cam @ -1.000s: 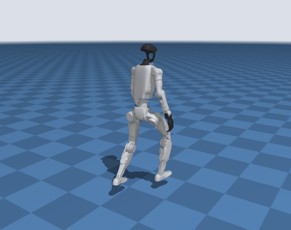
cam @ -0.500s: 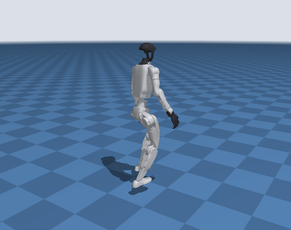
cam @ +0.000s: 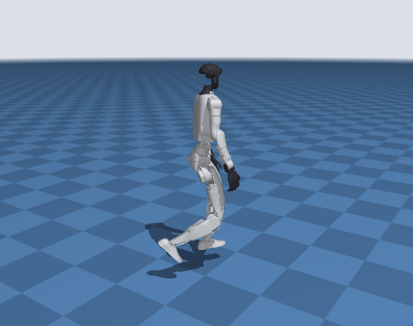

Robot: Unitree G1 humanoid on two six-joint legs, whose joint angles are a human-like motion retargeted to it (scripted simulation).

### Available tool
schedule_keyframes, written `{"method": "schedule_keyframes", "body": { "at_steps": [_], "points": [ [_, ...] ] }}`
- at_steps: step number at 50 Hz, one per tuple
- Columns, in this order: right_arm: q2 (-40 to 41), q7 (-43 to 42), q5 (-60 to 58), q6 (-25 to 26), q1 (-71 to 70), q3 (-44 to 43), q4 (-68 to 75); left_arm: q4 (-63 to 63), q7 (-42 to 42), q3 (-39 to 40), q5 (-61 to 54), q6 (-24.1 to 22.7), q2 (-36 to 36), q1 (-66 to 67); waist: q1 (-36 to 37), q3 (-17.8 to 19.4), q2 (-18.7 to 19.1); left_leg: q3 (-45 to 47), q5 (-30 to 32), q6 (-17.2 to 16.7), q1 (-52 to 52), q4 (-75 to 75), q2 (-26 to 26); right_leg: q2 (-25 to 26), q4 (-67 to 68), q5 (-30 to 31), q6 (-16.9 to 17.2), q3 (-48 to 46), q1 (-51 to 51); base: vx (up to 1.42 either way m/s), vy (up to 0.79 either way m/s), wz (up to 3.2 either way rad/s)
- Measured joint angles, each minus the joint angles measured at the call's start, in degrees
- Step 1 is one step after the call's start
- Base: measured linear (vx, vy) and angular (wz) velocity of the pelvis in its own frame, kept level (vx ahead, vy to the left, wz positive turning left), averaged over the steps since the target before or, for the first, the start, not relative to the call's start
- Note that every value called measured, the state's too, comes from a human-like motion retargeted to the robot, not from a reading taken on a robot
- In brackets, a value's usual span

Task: Walk

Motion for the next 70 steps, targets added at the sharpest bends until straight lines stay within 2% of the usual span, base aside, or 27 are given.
{"method": "schedule_keyframes", "body": {
  "at_steps": [5,9,12,22,26,31,37,42,45,50,53,57,63,70],
  "points": [
    [0.04,1.1,-1.19,0.28,-0.56,0.09,0.16,-1.68,-0.49,-1.75,2.4,0.32,1.1,-1.83,-2.7,0.05,1.14,-0.25,-3.76,0.36,5.69,-2.38,-0.73,-3.65,6.27,-4.34,-4.12,-1.38,-9.08,0.46,0.1,-0.29],
    [-0.26,1.44,-1.57,0.26,-1.04,-0.14,-0.61,-2.99,-0.46,-2.66,3.82,0.4,1.84,-3.52,-4.91,1.24,2.75,-1.37,-6.19,-0.57,12.25,-5.98,-0.57,-4.1,0.77,-8.96,-5.83,-3.02,-13.81,0.44,0.03,-0.28],
    [-0.52,1.52,-1.73,0.27,-0.99,-0.33,-1.56,-4.02,-0.28,-3.2,4.26,0.16,2.25,-4.39,-6.39,2.26,3.77,-2.41,-7.69,-1.36,17.62,-9.15,-0.34,-3.56,-7.24,-10.06,-5.47,-4.21,-15.83,0.42,-0.02,-0.25],
    [-1.26,1.53,-3.54,0.43,0.19,-0.33,-4.19,-6.12,0.15,-4.32,5.65,-1.28,3.09,-5.19,-7.97,2.76,5.52,-3.42,-10.58,-3.99,31.86,-17.58,1.47,1.25,-41.68,-3.13,0.87,-7.54,-16.75,0.37,-0.1,-0.38],
    [-1.44,1.65,-5.09,0.23,0.97,-0.46,-3.83,-5.69,0.11,-4.29,6.78,-1.52,2.91,-4.36,-8.15,1.17,5.36,-2.91,-12.36,-5.18,33.72,-15.87,2.07,0.97,-45.1,-1.75,1.36,-9.33,-17.57,0.34,-0.18,-0.43],
    [-1.65,2.11,-6.7,0.06,1.63,-1.03,-1.89,-4.09,-0.37,-3.59,8.61,-1.52,2.14,-2.37,-7.63,-0.37,6.44,-6.19,-12.24,-7.35,35.41,-11.12,3.87,2.29,-41.93,1.03,-0.77,-11.1,-15.9,0.38,-0.2,-0.64],
    [-1.62,2.47,-6.64,-0.05,2.34,-2.11,-0.19,-1.41,-1.25,-2.93,11.08,-0.98,1.26,1.17,-6.01,-1.81,9.7,-12.64,-7.33,-12.82,31.47,4.29,7.15,8.95,-39.04,0.73,-4.55,-11.64,-13.25,0.36,-0.14,-0.91],
    [-2.02,2.2,-5.59,-0.28,2.23,-2.83,-1.36,-0.74,-1.96,-2.99,12.84,-0.34,1.59,3.4,-4.35,-3.57,12.38,-13.47,1.57,-16.21,22.49,22.2,12.74,15.67,-40.07,-0.46,-6.59,-10.49,-12.24,0.29,-0.06,-1.01],
    [-2.35,1.47,-4.9,-0.32,1.72,-2.94,-2.54,-1.17,-2.0,-3.17,13.38,-0.03,2.13,4.13,-3.25,-5.12,12.66,-12.53,3.11,-15.2,15.78,30.3,15.65,18.06,-40.03,-1.35,-7.01,-9.1,-12.85,0.26,-0.03,-1.08],
    [-2.66,-0.17,-3.59,-0.1,0.05,-2.7,-4.67,-2.52,-1.71,-3.17,13.35,0.21,3.5,4.73,-1.82,-7.68,10.94,-10.23,-0.81,-10.94,5.2,35.71,18.07,19.55,-39.69,-2.9,-6.02,-5.67,-14.26,0.25,-0.01,-1.04],
    [-2.76,-0.79,-2.72,0.19,-1.82,-2.55,-5.95,-3.38,-1.61,-2.72,12.76,0.33,4.6,4.44,-1.51,-8.3,8.79,-9.07,-3.11,-8.99,0.8,33.07,17.09,19.32,-40.79,-3.4,-4.79,-2.85,-13.84,0.24,0.0,-1.02],
    [-2.76,-1.32,-2.04,0.26,-3.44,-1.96,-7.56,-4.02,-1.14,-1.89,11.83,0.27,5.29,4.86,-0.87,-8.51,6.9,-9.08,-5.07,-8.2,-2.51,26.0,14.95,19.74,-41.59,-4.33,-3.35,1.14,-12.6,0.23,0.01,-1.17],
    [-2.51,-0.87,-1.89,0.11,-4.98,-1.0,-8.84,-3.58,-0.68,-0.53,10.15,-0.03,5.28,5.36,-0.48,-8.47,5.28,-11.63,-4.22,-9.34,-3.0,11.7,10.05,20.55,-43.45,-4.89,-1.49,7.6,-9.79,0.19,0.03,-1.24],
    [-2.11,0.5,-3.43,0.07,-6.56,-0.2,-8.26,-2.45,-1.07,0.38,8.13,-0.16,4.63,5.48,-1.11,-8.81,5.08,-15.3,-1.4,-10.7,0.44,-0.78,5.29,21.46,-45.75,-4.81,0.41,14.48,-6.4,0.15,0.04,-1.18]
  ]
}}
